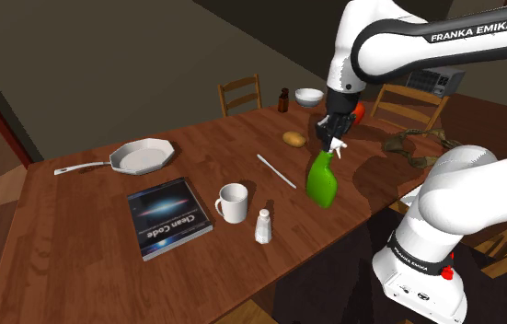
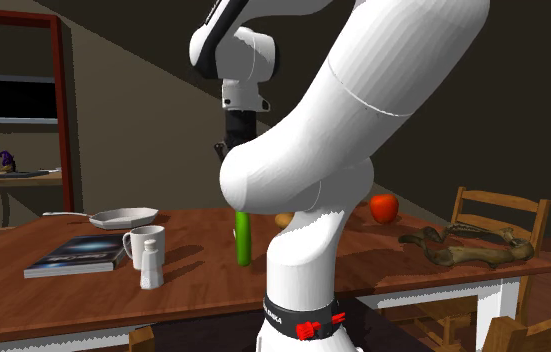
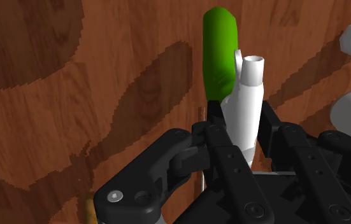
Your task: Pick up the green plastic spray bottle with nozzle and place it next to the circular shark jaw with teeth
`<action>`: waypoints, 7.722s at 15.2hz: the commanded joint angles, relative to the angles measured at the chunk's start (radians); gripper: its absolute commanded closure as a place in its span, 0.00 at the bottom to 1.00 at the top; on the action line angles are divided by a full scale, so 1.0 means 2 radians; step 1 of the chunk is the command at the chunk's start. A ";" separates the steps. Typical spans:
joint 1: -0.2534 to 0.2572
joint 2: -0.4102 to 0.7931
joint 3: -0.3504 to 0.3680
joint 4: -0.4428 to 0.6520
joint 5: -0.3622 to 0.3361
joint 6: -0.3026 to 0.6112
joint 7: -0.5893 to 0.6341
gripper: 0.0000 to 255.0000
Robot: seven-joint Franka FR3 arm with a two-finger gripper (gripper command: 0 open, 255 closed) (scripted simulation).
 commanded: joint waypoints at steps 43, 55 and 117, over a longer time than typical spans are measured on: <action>-0.002 0.079 -0.002 0.350 -0.003 -0.271 -0.003 1.00; -0.010 0.108 -0.046 0.428 -0.031 -0.319 -0.053 1.00; -0.037 0.314 -0.444 0.431 -0.102 -0.071 -0.454 1.00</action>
